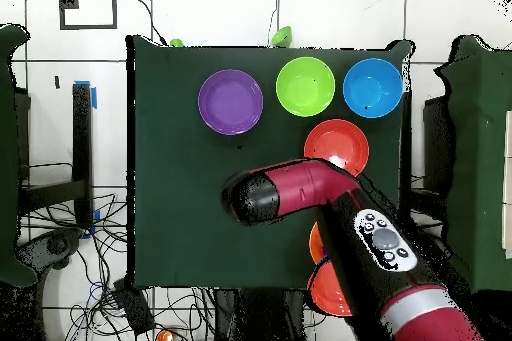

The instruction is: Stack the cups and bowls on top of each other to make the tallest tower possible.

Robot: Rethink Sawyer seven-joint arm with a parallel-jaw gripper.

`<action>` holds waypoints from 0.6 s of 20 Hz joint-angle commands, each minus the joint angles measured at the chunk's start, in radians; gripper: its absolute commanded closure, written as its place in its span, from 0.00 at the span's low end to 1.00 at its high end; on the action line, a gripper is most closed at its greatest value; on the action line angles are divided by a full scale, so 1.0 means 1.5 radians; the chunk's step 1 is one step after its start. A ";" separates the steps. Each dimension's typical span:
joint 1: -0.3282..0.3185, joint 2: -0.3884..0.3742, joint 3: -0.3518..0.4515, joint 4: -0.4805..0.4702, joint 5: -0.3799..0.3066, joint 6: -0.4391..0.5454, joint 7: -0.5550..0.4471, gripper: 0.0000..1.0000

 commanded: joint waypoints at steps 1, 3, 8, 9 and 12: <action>0.084 0.007 -0.087 -0.109 0.002 0.028 0.159 0.00; 0.096 -0.004 -0.094 -0.114 0.010 0.031 0.168 0.00; 0.094 -0.036 -0.088 -0.114 0.024 -0.029 0.174 0.00; 0.088 -0.040 -0.086 -0.110 0.025 -0.045 0.175 0.00; 0.069 -0.060 -0.072 -0.098 0.032 -0.102 0.183 0.00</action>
